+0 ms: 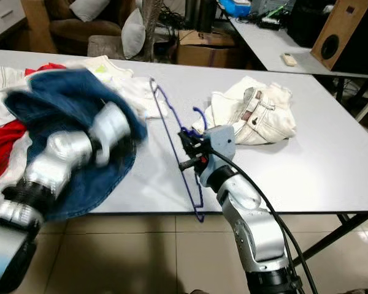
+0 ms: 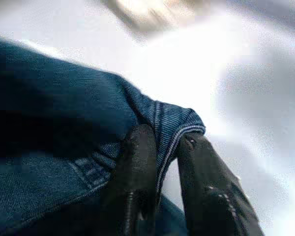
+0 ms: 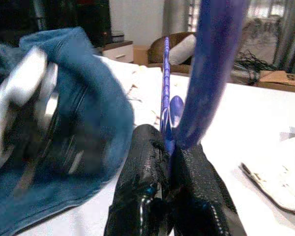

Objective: Hang hanger

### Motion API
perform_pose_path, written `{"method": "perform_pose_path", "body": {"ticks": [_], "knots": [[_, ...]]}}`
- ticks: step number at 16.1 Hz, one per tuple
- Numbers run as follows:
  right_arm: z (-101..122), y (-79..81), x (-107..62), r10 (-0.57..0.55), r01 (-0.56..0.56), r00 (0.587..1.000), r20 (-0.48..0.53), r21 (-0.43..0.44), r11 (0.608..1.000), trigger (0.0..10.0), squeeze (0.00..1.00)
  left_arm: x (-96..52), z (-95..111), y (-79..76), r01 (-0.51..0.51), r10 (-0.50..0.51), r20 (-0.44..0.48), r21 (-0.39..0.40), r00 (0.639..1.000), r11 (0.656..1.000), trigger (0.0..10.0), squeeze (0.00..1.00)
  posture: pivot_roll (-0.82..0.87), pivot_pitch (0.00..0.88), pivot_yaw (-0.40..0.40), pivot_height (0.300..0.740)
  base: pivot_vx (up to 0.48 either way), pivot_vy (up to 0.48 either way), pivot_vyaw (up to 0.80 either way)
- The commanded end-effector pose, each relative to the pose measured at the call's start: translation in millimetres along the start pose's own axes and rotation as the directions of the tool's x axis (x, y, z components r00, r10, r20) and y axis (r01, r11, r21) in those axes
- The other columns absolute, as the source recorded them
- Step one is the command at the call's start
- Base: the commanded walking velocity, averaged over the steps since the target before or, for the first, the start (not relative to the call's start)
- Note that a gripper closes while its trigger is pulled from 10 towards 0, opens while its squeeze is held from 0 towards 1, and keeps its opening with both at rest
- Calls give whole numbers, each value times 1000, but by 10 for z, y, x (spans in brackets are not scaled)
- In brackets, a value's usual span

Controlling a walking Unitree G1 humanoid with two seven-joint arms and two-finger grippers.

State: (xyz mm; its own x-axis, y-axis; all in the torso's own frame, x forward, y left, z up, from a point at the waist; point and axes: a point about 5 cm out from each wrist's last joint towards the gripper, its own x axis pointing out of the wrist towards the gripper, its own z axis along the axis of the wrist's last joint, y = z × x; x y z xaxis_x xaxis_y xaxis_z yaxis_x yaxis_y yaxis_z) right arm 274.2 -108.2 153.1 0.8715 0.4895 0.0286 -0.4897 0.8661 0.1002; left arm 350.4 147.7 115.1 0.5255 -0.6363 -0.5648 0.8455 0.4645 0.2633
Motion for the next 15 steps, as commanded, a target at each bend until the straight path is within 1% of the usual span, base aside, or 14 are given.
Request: {"method": "perform_pose_path", "body": {"ticks": [1,2,3,4,5,6,7,8,9,10,11,12,13,15], "knots": [[10,-57,-21,-34,34,999,11,-6,999,10000,0,9,30,-35,57,-55,-43,46,998,997,10000,1000,-10,0,-50,740,0,0,0],[12,-65,-24,-43,43,999,15,-4,999,10000,0,-5,40,-33,70,-68,-42,59,997,996,10000,1000,-10,0,-50,740,0,0,0],[28,-83,-16,-56,56,998,27,0,998,10000,0,-59,107,-80,145,-145,-10,93,989,985,10000,1000,-10,0,-39,740,0,0,0],[38,-95,-6,-64,64,997,34,0,998,10000,0,-87,130,-101,171,-172,-2,105,985,980,10000,1000,-10,0,-39,740,0,0,0],[64,-111,10,-81,81,995,50,1,997,10000,0,-151,170,-133,197,-200,15,140,980,970,10000,1000,-8,0,-34,740,0,0,0],[98,-135,15,-103,103,992,67,3,995,10000,0,-237,209,-150,194,-202,31,166,979,967,10000,1000,-11,0,-28,740,0,0,0],[119,-165,9,-125,124,989,79,11,992,10000,0,-366,246,-182,214,-226,54,162,973,963,10000,1000,-12,0,-24,740,0,0,0],[125,-176,2,-132,131,988,84,17,991,10000,0,-427,262,-201,228,-241,66,158,968,961,10000,1000,-10,0,-26,740,0,0,0],[120,-204,-7,-149,147,985,87,30,989,10000,0,-603,320,-237,242,-263,124,158,957,957,10000,1000,-2,0,-27,740,0,0,0],[108,-217,-5,-154,152,984,85,34,988,10000,0,-748,381,-249,233,-258,186,148,948,961,10000,1000,2,0,-28,740,0,0,0],[106,-215,0,-152,149,985,84,36,988,10000,0,-827,422,-242,224,-248,227,127,942,966,10000,1000,11,0,-32,740,0,0,0],[115,-187,21,-132,129,988,85,39,991,10000,0,-1008,490,-175,187,-194,320,52,927,981,10000,1000,17,0,-35,740,0,0,0],[117,-161,39,-115,112,990,86,42,993,10000,0,-1122,514,-125,153,-140,385,-2,912,988,10000,1000,20,0,-36,740,0,0,0],[131,-155,53,-105,102,991,89,36,994,10000,0,-1293,560,-30,76,-8,509,-113,861,991,10000,1000,16,0,-36,740,0,0,0]]}}
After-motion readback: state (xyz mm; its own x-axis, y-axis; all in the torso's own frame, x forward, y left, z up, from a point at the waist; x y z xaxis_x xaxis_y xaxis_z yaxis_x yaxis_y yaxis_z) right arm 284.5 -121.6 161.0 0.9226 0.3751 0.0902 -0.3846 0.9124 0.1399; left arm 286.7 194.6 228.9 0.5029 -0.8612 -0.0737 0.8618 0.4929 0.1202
